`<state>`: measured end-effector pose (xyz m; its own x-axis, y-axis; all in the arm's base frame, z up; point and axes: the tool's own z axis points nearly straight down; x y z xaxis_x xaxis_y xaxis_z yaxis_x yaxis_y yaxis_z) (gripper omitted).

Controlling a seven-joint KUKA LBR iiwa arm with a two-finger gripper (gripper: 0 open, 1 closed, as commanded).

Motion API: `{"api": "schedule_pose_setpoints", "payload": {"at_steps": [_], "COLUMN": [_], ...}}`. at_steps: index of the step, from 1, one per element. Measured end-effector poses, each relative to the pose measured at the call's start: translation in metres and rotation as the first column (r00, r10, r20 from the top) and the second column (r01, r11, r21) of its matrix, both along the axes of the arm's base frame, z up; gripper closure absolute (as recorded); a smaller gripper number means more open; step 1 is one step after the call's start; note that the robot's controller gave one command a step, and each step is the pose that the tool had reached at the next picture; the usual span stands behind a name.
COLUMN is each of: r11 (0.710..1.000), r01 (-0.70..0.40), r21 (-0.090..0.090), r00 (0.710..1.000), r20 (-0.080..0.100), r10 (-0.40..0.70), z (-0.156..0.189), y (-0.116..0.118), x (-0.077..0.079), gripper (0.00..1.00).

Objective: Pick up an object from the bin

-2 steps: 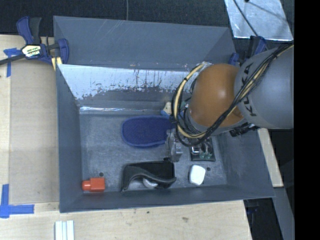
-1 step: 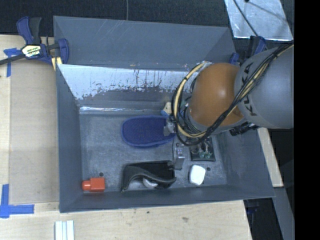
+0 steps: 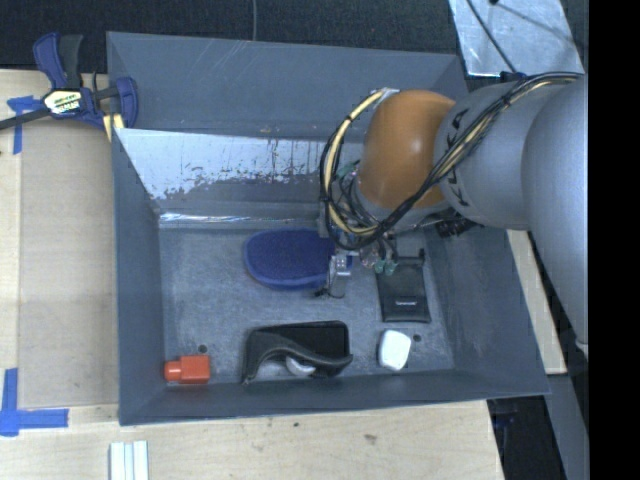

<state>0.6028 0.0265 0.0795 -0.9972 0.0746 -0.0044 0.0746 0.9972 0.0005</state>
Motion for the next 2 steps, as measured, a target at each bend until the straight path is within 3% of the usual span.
{"api": "schedule_pose_setpoints", "payload": {"at_steps": [1, 2], "r11": [1.000, 1.000], "r01": [-0.001, -0.006], "r21": [0.000, -0.001], "r00": [1.000, 1.000], "r20": [0.004, 0.009], "r10": [0.001, 0.006], "z": [0.005, 0.124], "y": [0.000, -0.020], "x": [0.000, 0.011], "gripper": [1.00, 1.00]}}
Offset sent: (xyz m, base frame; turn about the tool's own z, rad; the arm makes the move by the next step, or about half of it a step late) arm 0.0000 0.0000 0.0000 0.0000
